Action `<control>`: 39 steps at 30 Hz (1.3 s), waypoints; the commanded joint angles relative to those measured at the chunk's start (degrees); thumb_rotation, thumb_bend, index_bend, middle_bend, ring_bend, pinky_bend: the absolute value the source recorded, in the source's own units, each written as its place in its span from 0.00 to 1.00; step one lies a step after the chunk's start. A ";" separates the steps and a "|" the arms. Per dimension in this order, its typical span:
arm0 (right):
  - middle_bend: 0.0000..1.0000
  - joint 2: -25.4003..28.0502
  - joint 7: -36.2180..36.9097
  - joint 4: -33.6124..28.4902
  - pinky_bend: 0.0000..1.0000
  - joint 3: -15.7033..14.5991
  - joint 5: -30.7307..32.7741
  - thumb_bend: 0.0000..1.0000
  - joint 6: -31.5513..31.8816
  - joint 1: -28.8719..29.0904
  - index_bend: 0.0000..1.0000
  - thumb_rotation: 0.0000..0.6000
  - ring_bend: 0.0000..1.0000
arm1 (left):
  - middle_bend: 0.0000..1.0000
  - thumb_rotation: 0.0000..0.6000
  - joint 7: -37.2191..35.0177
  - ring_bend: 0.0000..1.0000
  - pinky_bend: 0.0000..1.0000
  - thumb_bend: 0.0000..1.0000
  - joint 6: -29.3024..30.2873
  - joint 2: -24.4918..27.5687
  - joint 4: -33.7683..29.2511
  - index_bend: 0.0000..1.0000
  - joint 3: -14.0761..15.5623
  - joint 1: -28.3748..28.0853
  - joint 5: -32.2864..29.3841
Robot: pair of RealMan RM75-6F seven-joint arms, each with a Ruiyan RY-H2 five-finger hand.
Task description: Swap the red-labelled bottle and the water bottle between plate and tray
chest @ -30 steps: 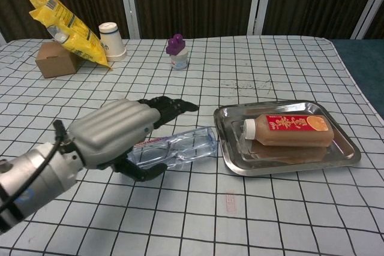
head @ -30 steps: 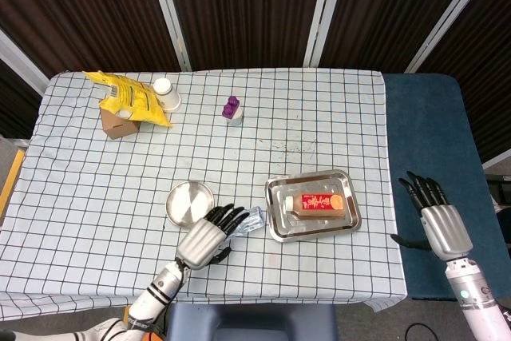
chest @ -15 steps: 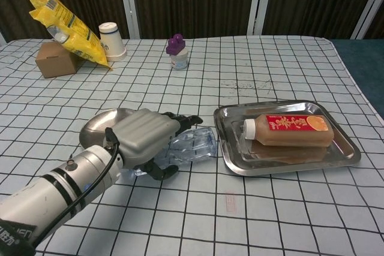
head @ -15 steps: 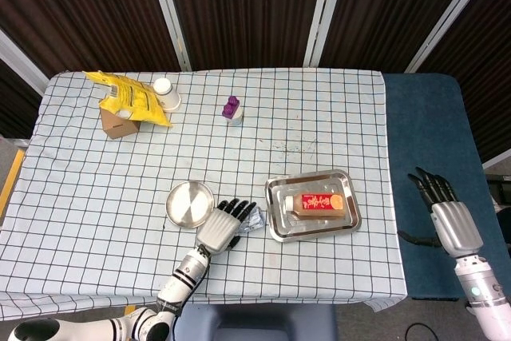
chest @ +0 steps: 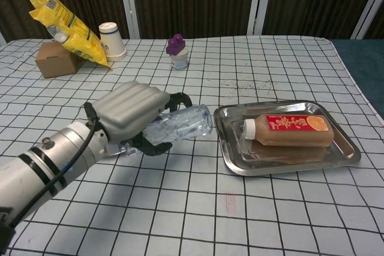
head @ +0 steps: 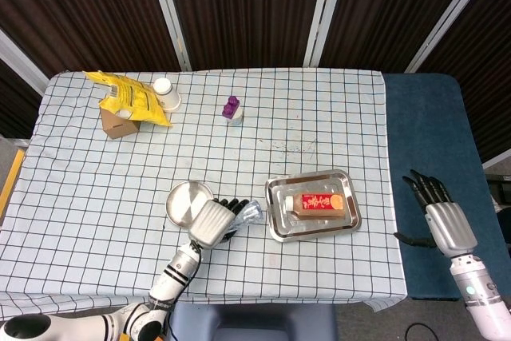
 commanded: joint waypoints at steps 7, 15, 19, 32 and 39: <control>0.01 0.38 -1.02 -1.02 0.10 0.06 -1.28 0.21 1.45 -1.02 0.00 1.00 0.00 | 0.72 1.00 -17.84 0.76 0.75 0.43 -0.06 12.28 5.48 0.64 1.61 -1.24 4.69; 0.01 -0.49 -3.41 -1.44 0.10 0.15 -1.44 0.21 0.42 -0.96 0.00 1.00 0.00 | 0.46 1.00 -25.43 0.48 0.53 0.39 1.17 11.53 13.55 0.41 5.22 -0.73 6.86; 0.01 -0.54 -3.56 -1.67 0.10 -0.08 -1.97 0.21 -0.18 -0.82 0.00 1.00 0.00 | 0.26 1.00 -26.02 0.27 0.39 0.39 0.33 10.71 15.51 0.21 5.44 -0.95 6.00; 0.01 -0.73 -4.65 -2.13 0.10 0.19 -1.93 0.21 -0.57 -1.09 0.00 1.00 0.00 | 0.05 1.00 -26.61 0.05 0.25 0.37 -0.62 12.28 12.76 0.05 5.96 -0.47 3.66; 0.01 -0.79 -4.84 -2.16 0.10 0.27 -2.15 0.21 -0.48 -1.25 0.00 1.00 0.00 | 0.05 1.00 -23.95 0.05 0.23 0.37 1.92 14.11 9.01 0.03 5.95 0.26 4.00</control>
